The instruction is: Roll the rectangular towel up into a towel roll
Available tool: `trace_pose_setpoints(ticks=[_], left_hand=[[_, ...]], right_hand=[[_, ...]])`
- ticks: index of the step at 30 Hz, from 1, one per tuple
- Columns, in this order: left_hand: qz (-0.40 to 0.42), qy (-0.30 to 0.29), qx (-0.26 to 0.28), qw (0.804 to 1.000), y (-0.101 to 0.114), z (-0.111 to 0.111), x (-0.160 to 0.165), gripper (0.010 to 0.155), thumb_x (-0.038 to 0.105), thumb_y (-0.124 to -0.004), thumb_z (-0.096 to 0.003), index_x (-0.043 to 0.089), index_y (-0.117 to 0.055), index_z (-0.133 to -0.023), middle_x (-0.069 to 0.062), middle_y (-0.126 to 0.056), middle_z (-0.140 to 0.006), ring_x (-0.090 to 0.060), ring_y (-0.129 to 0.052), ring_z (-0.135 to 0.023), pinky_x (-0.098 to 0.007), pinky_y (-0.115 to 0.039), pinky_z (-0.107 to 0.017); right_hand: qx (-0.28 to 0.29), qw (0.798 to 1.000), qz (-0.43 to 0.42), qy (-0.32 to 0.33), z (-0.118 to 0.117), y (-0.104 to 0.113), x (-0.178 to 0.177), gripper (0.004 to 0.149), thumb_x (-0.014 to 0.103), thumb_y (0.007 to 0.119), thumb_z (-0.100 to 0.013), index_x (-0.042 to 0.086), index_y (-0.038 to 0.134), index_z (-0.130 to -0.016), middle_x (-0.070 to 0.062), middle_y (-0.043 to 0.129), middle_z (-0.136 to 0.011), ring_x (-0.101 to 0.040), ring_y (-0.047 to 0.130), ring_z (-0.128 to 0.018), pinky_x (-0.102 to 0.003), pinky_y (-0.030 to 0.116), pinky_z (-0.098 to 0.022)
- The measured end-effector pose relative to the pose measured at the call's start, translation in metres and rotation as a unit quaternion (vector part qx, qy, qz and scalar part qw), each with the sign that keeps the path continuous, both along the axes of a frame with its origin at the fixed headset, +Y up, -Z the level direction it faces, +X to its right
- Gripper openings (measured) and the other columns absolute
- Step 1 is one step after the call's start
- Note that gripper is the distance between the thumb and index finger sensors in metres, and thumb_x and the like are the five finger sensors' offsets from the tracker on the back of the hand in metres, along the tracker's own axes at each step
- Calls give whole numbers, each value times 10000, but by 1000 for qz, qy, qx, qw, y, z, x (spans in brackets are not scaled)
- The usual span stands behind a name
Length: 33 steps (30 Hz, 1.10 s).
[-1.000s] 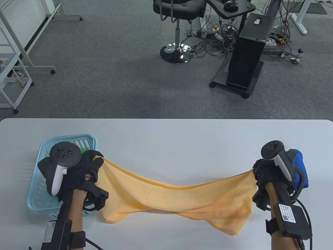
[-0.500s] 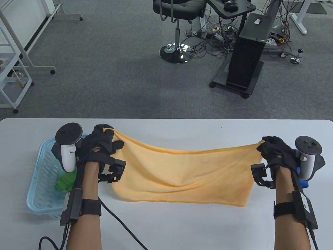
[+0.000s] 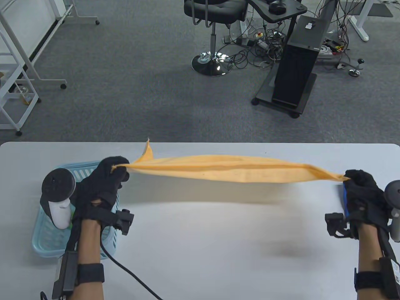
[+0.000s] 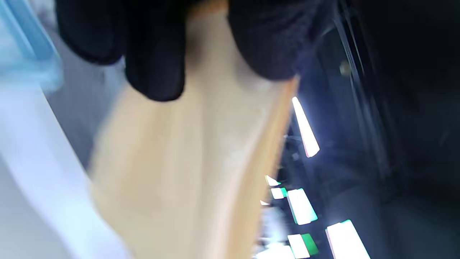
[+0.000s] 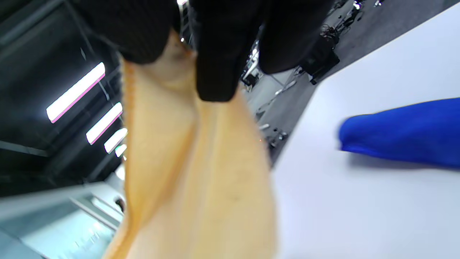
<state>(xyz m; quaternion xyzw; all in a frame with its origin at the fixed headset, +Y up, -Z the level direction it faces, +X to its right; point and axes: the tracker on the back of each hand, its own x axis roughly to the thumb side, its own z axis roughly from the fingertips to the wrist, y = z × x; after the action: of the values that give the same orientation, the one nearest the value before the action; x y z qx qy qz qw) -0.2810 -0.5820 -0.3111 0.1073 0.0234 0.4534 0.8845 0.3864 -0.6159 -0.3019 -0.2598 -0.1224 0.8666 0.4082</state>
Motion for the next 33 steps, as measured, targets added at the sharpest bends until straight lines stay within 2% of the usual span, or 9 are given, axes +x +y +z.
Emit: trace_pose_setpoints(ticks=[1,3,6,9,11,18,28,31,33], left_hand=[[-80,7,-23,997,-7,10,6,409,379,-874,-398,287,-994,-778,-147,-820,-1003,-356,-892,-754,-553,-724,-548],[-158,23,-45,986,-23,22,12,407,392,-875,-392,300,-998,-768,-133,-779,-1025,-375,-800,-837,-568,-662,-598],[-167,36,-74,982,-45,34,14,411,386,-877,-394,276,-993,-772,-142,-748,-1036,-409,-731,-874,-588,-612,-617],[-160,48,-66,984,-54,41,14,424,397,-881,-387,237,-1014,-756,-152,-755,-1022,-423,-721,-870,-599,-599,-615],[-197,50,-83,976,-58,44,18,429,435,-871,-390,218,-1015,-731,-147,-739,-1034,-425,-699,-887,-600,-586,-627],[-231,124,-81,962,-58,40,23,416,444,-855,-414,179,-983,-708,-155,-744,-1022,-427,-704,-875,-601,-592,-621],[-336,201,-171,904,-54,0,41,426,425,-848,-417,180,-959,-748,-165,-705,-1044,-440,-663,-902,-611,-569,-640],[-357,195,-211,889,-57,-9,44,475,447,-845,-414,220,-939,-820,-167,-690,-1062,-442,-656,-916,-615,-563,-650],[-373,198,-208,882,-56,-11,44,503,460,-855,-403,233,-933,-844,-170,-695,-1063,-444,-658,-919,-618,-562,-652]], right_hand=[[-37,999,34,-3,8,-19,1,445,303,786,-344,266,830,-785,-140,606,-991,-224,929,-722,-507,708,-602],[-88,994,58,13,17,-40,2,447,316,786,-345,268,833,-787,-151,609,-987,-221,936,-696,-508,713,-597],[-130,989,64,16,30,-63,3,451,315,798,-335,237,855,-776,-165,637,-971,-230,944,-672,-519,714,-588],[-145,986,78,20,34,-62,4,459,330,799,-331,221,863,-772,-164,658,-961,-229,950,-658,-520,717,-585],[-157,983,89,19,33,-58,4,466,357,797,-329,209,864,-766,-161,652,-966,-230,944,-666,-521,710,-593],[-170,978,122,0,21,-58,10,463,394,792,-319,186,885,-722,-152,683,-948,-233,955,-637,-527,713,-587],[-212,962,173,9,-30,-59,4,466,404,797,-315,179,894,-712,-144,701,-939,-229,959,-625,-523,716,-587],[-213,963,164,0,-43,-65,2,539,415,795,-313,171,849,-791,-148,679,-950,-231,949,-648,-521,710,-595],[-214,965,154,3,-47,-68,0,596,422,796,-312,155,809,-844,-155,650,-964,-243,932,-680,-528,699,-602]])
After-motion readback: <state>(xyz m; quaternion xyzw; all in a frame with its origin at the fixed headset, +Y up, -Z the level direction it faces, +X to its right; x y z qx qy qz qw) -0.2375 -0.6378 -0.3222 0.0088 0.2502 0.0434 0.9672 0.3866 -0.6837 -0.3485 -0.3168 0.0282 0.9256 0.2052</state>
